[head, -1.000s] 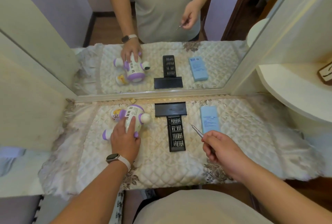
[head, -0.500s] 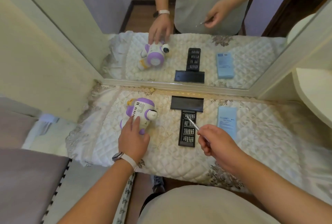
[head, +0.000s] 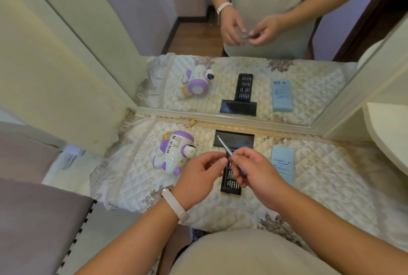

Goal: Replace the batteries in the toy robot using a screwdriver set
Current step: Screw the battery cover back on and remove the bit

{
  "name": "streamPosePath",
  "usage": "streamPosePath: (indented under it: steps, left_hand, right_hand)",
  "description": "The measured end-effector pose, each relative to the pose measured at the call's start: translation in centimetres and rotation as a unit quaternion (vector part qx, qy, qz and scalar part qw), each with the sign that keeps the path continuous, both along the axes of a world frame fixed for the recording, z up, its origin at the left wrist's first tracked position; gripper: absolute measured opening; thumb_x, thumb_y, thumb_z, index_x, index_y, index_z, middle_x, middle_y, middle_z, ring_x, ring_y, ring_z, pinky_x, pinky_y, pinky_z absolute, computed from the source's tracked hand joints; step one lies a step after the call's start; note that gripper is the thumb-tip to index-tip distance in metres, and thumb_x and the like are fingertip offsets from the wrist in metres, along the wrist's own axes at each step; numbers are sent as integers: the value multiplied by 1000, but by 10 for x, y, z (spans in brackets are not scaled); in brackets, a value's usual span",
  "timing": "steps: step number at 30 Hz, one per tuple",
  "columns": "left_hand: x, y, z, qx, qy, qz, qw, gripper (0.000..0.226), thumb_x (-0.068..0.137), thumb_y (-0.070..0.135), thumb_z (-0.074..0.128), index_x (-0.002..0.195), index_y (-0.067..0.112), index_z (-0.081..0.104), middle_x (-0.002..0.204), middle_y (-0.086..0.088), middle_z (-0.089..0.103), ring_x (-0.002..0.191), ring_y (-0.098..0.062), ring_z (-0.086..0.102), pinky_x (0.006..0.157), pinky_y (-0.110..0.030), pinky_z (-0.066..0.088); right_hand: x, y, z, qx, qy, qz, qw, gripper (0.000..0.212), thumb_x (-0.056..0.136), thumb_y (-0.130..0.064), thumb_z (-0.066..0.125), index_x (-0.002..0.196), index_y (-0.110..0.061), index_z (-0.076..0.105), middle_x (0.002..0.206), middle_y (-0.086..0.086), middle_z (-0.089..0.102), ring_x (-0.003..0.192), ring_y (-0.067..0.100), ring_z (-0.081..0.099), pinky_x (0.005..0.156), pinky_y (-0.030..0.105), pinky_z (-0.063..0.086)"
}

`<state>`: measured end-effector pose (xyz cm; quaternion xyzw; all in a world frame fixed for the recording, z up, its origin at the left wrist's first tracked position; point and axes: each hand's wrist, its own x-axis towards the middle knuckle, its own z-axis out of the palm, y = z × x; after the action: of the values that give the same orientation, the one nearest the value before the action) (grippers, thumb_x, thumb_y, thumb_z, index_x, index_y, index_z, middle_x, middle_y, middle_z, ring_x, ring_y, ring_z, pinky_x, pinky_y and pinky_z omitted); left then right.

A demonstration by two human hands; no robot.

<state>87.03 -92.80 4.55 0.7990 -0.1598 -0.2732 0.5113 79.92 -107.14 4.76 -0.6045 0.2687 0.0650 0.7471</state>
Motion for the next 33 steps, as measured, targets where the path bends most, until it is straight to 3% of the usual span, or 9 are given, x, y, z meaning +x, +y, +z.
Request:
streamPosePath:
  steps: [3, 9, 13, 16, 19, 23, 28, 33]
  left_hand:
    - [1, -14, 9, -51, 59, 37, 996, 19, 99, 17, 58, 91, 24, 74, 79, 10, 72, 68, 1, 63, 62, -13, 47]
    - [-4, -20, 0, -89, 157, 59, 982, 16, 97, 17, 59, 101, 15, 74, 78, 4, 69, 72, -3, 63, 64, -16, 49]
    - [-2, -18, -4, -83, 140, 59, 985, 17, 98, 16, 59, 99, 3, 70, 79, 8, 72, 78, -3, 66, 75, -25, 48]
    - [3, -20, -3, -77, 129, 32, 988, 12, 97, 11, 60, 96, 7, 71, 81, 3, 75, 72, -5, 69, 66, -16, 49]
    - [7, -20, -6, -61, 109, -21, 992, 13, 95, 5, 62, 91, 12, 72, 78, 1, 73, 67, -7, 66, 61, -14, 48]
    - [15, -19, -15, -51, 90, -52, 993, 12, 93, 13, 66, 96, 15, 78, 82, -3, 73, 67, -10, 60, 68, -30, 49]
    - [26, -14, -22, -44, 101, -39, 993, 16, 94, 8, 64, 96, 18, 77, 74, 8, 71, 61, -3, 58, 67, -27, 48]
    - [35, -10, -33, -21, 103, -51, 993, 16, 95, 8, 64, 98, 17, 76, 77, 0, 70, 62, -10, 55, 65, -29, 49]
  right_hand:
    - [2, 1, 2, -4, -9, 0, 1000, 19, 99, -20, 49, 84, -15, 59, 62, 3, 55, 52, 14, 46, 49, 26, 37]
    - [-2, -3, 1, -16, -4, 13, 1000, 18, 99, -19, 49, 86, -13, 59, 62, 1, 60, 55, 16, 52, 51, 27, 40]
    - [-6, -9, -4, -120, 8, 27, 992, 12, 96, -26, 55, 89, -20, 63, 68, -2, 64, 62, 13, 59, 56, 29, 48]
    - [-4, -18, -10, -169, 0, -11, 986, 7, 92, -30, 58, 88, -30, 63, 75, 0, 66, 66, 12, 60, 62, 34, 49]
    - [5, -21, -8, -136, -16, -33, 990, 8, 93, -23, 59, 92, -27, 66, 68, -6, 64, 62, 10, 58, 59, 29, 48]
    - [18, -23, -4, -73, -34, -54, 995, 10, 93, -13, 60, 88, -14, 68, 62, -1, 62, 57, 14, 56, 55, 29, 46]
    - [25, -23, -10, -6, -44, -63, 997, 8, 91, -4, 61, 91, -7, 68, 67, 6, 67, 60, 16, 60, 56, 27, 49]
    - [30, -25, -21, 28, -40, -66, 997, 8, 90, 1, 61, 90, -3, 68, 70, 10, 67, 60, 17, 61, 56, 27, 50]
